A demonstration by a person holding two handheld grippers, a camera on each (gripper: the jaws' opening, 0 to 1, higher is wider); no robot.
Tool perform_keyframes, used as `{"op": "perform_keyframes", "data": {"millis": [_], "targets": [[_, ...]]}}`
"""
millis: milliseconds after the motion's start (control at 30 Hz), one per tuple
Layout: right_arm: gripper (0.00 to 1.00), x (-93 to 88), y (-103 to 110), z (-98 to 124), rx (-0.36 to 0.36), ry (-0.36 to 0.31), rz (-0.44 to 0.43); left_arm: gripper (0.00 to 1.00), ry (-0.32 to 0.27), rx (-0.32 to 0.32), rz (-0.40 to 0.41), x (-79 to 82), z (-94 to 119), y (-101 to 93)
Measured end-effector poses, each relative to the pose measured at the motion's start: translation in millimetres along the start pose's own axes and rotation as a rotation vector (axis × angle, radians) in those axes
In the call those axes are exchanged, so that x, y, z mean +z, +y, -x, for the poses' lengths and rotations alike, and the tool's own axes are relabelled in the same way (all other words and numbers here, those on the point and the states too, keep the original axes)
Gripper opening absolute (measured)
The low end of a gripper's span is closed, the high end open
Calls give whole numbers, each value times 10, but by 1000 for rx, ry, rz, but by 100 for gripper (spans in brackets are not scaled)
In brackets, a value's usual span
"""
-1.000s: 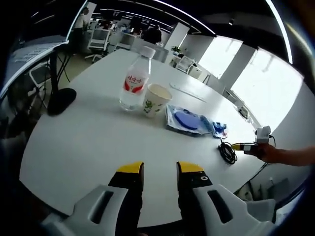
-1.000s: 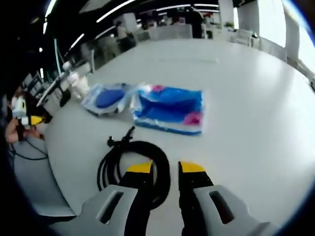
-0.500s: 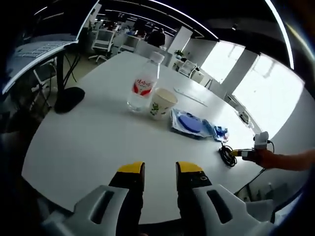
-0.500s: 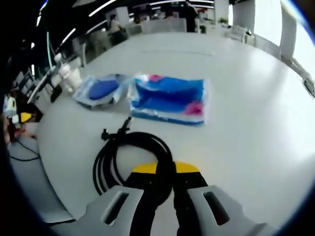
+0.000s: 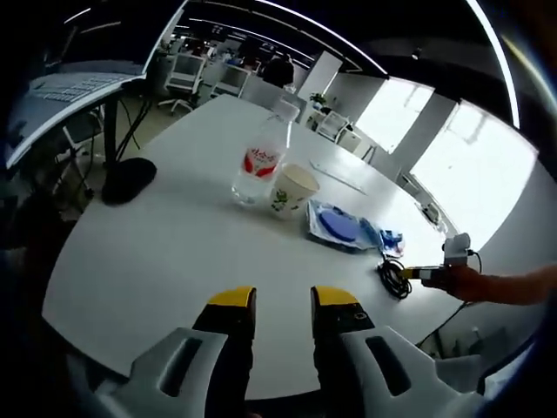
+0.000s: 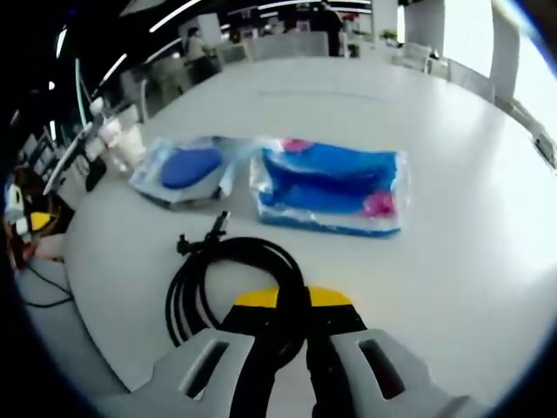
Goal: Arrange the tabletop items into an orderly group along one side of the table until the central work area is clear of visible clutter.
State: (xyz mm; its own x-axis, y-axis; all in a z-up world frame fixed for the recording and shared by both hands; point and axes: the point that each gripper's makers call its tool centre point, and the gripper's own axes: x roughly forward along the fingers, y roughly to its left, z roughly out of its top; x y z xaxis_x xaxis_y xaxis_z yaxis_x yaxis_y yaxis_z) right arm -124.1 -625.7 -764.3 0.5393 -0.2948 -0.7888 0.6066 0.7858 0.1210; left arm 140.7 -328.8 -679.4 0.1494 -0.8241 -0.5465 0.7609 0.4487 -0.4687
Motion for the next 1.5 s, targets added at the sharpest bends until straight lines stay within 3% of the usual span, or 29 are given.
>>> {"op": "perform_keyframes", "data": {"millis": [233, 567, 933, 1100, 1500], "targets": [[7, 24, 18, 4, 3, 10, 16, 25, 13, -2, -1, -30, -9, 36], [13, 97, -65, 75, 4, -30, 17, 28, 27, -18, -14, -5, -75, 7], [24, 332, 17, 382, 64, -124, 68, 33, 60, -57, -96, 68, -175, -161], [30, 403, 80, 635, 89, -185, 91, 38, 57, -75, -141, 151, -158, -230], [42, 168, 298, 1037, 135, -242, 110, 43, 44, -74, -244, 225, -64, -252]]}}
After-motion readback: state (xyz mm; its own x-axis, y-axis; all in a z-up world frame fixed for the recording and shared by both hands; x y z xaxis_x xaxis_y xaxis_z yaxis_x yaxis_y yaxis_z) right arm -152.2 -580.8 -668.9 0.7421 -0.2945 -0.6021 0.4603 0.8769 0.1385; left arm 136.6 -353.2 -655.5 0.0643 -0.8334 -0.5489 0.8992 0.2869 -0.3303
